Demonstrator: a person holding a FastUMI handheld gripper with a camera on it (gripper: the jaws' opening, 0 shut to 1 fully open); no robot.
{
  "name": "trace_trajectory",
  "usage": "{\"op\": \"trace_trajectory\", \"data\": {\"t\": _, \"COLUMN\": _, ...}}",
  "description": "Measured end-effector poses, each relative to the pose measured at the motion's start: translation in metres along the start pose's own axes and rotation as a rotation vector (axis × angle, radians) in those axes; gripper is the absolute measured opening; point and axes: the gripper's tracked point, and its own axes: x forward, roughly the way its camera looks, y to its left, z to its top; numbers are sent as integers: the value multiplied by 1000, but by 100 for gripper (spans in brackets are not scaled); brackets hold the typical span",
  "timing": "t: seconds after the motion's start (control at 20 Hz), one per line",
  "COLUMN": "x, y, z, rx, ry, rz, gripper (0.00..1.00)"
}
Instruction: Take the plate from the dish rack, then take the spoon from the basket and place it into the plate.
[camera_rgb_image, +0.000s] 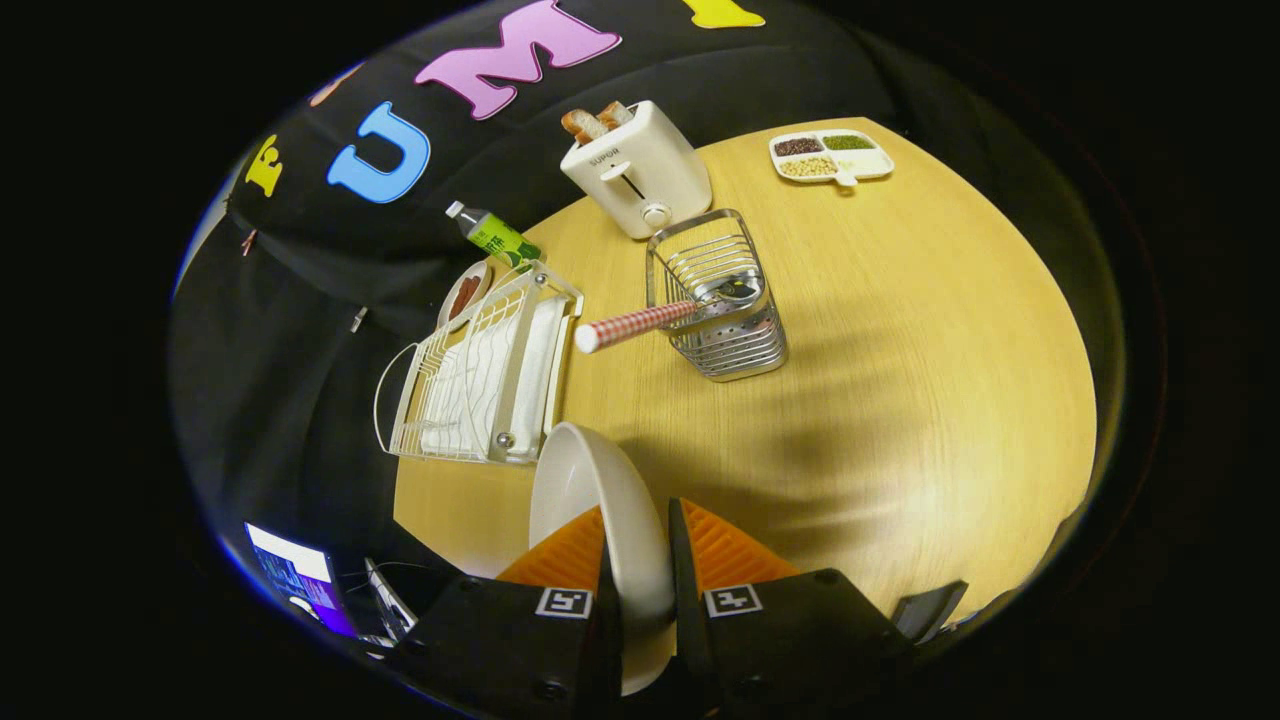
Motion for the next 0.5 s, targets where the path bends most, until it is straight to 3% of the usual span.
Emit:
{"op": "trace_trajectory", "data": {"t": 0.3, "x": 37, "y": -13, "z": 6, "rx": -35, "ry": 12, "rz": 23, "gripper": 27}}
{"op": "trace_trajectory", "data": {"t": 0.4, "x": 41, "y": -25, "z": 5, "rx": -79, "ry": 5, "rz": -6, "gripper": 35}}
{"op": "trace_trajectory", "data": {"t": 0.5, "x": 43, "y": -35, "z": 4, "rx": -95, "ry": 6, "rz": -28, "gripper": 35}}
